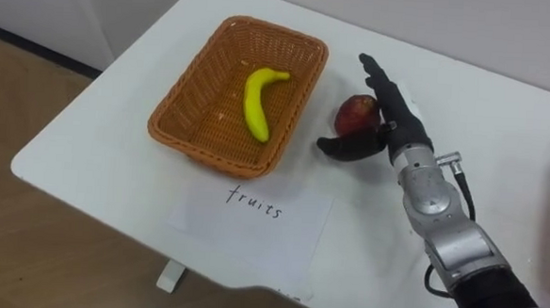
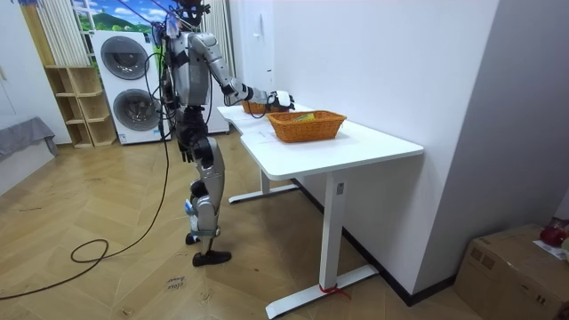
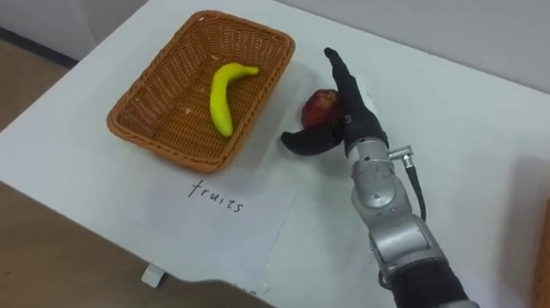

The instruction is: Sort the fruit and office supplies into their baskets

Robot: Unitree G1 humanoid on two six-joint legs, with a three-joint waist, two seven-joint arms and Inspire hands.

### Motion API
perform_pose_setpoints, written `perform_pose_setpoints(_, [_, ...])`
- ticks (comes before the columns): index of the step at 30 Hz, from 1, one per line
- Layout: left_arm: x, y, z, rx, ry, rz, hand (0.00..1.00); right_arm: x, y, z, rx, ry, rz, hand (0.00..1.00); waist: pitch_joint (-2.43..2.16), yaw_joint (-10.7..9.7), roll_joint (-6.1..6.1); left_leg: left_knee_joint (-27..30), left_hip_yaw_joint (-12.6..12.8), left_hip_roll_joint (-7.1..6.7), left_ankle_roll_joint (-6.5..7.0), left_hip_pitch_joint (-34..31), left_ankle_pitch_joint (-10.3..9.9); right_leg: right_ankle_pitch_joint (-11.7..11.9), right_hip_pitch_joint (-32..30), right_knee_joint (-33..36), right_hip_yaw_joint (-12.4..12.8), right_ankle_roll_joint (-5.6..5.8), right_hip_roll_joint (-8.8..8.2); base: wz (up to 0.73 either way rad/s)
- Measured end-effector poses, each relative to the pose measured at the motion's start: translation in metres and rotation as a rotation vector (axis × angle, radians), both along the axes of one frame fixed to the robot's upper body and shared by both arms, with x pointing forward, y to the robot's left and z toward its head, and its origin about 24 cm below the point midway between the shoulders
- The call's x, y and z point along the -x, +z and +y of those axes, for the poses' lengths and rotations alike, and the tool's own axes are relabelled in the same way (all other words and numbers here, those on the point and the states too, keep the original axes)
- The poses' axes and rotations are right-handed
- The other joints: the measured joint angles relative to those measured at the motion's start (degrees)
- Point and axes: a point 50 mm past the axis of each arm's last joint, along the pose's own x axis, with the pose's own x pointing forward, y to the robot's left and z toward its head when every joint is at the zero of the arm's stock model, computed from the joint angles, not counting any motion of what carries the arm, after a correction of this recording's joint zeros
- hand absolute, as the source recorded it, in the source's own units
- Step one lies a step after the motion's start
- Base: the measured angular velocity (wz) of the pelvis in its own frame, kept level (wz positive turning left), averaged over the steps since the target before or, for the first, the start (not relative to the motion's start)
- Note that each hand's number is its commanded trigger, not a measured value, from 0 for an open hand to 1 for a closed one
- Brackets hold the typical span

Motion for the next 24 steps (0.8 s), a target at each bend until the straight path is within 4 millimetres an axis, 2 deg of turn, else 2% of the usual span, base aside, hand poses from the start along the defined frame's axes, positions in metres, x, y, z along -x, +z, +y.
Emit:
perform_pose_setpoints(12, [-0.0003, 0.0001, 0.0005, 0.005, -0.002, 0.002, 0.0, 0.0007, -0.0059, -0.0025, -0.007, -0.005, 0.032, 0.0, -0.02, -0.02, -0.14, 0.02, 0.04, -0.02, 0.0, 0.03, 0.0, 0.01, 0.03, 0.01, -0.03, 0.01, 0.1, 0.0])
perform_pose_setpoints(13, [-0.0003, 0.0001, 0.0005, 0.005, -0.002, 0.002, 0.0, 0.0007, -0.0059, -0.0025, -0.007, -0.005, 0.032, 0.4, -0.01, -0.02, -0.17, 0.02, 0.03, -0.02, 0.0, 0.05, 0.0, 0.01, 0.03, 0.0, -0.03, 0.01, 0.06, 0.0])
perform_pose_setpoints(14, [-0.0003, 0.0001, 0.0005, 0.005, -0.002, 0.002, 0.0, 0.0007, -0.006, -0.0026, -0.007, -0.005, 0.032, 1.0, 0.01, -0.04, -0.21, 0.02, 0.03, -0.01, 0.0, 0.07, 0.0, 0.01, 0.05, -0.02, -0.03, 0.01, 0.04, 0.0])
perform_pose_setpoints(24, [-0.0009, 0.0004, 0.0009, 0.004, -0.003, -0.001, 0.0, 0.0011, -0.0085, -0.005, -0.002, -0.011, 0.044, 1.0, -0.01, -0.09, -0.45, 0.09, 0.04, 0.0, 0.0, 0.07, 0.0, 0.01, 0.09, 0.0, -0.02, 0.01, -0.07, 0.0])
